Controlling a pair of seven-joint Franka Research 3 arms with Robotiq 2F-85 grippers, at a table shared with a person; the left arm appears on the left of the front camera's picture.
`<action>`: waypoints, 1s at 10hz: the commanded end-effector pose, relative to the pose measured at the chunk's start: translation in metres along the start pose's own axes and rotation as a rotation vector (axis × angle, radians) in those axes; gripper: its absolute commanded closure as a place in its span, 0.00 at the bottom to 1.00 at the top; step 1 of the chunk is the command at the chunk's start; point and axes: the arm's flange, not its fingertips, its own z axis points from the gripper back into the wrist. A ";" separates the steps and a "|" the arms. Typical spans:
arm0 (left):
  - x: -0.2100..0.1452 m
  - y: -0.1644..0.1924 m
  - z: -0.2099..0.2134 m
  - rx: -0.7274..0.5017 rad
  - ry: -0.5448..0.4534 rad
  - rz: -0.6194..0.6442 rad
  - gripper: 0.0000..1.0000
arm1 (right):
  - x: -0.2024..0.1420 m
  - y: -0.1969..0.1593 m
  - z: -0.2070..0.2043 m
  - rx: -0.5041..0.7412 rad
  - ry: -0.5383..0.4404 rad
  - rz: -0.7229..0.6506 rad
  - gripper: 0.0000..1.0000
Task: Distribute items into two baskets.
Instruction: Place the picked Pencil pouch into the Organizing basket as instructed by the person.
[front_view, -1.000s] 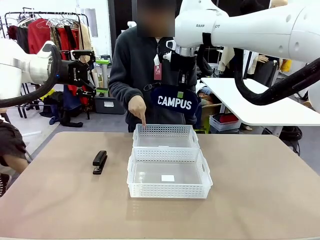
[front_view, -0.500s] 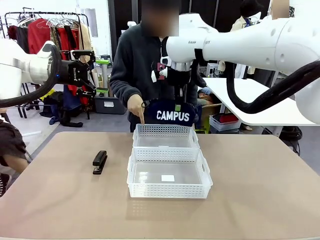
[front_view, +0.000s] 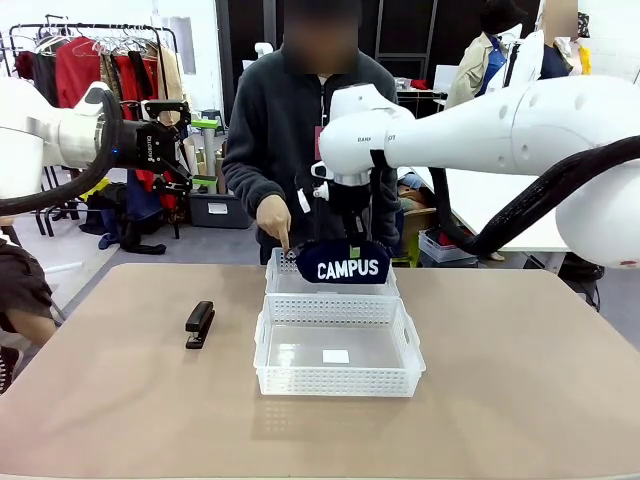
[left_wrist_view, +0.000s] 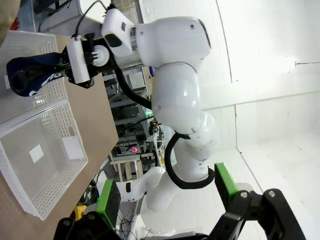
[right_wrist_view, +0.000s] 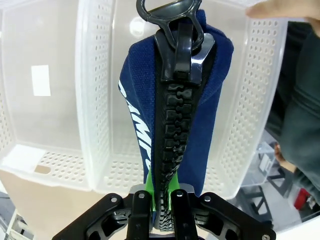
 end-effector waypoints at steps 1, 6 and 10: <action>0.000 -0.002 0.001 0.000 -0.006 -0.004 0.00 | 0.002 -0.006 -0.007 -0.032 0.016 -0.002 1.00; 0.000 -0.002 0.001 0.000 -0.006 -0.004 0.00 | 0.010 -0.012 -0.038 0.006 0.035 -0.013 1.00; 0.000 -0.002 0.001 0.000 -0.006 -0.004 0.00 | 0.013 -0.011 -0.045 0.009 0.022 -0.026 0.57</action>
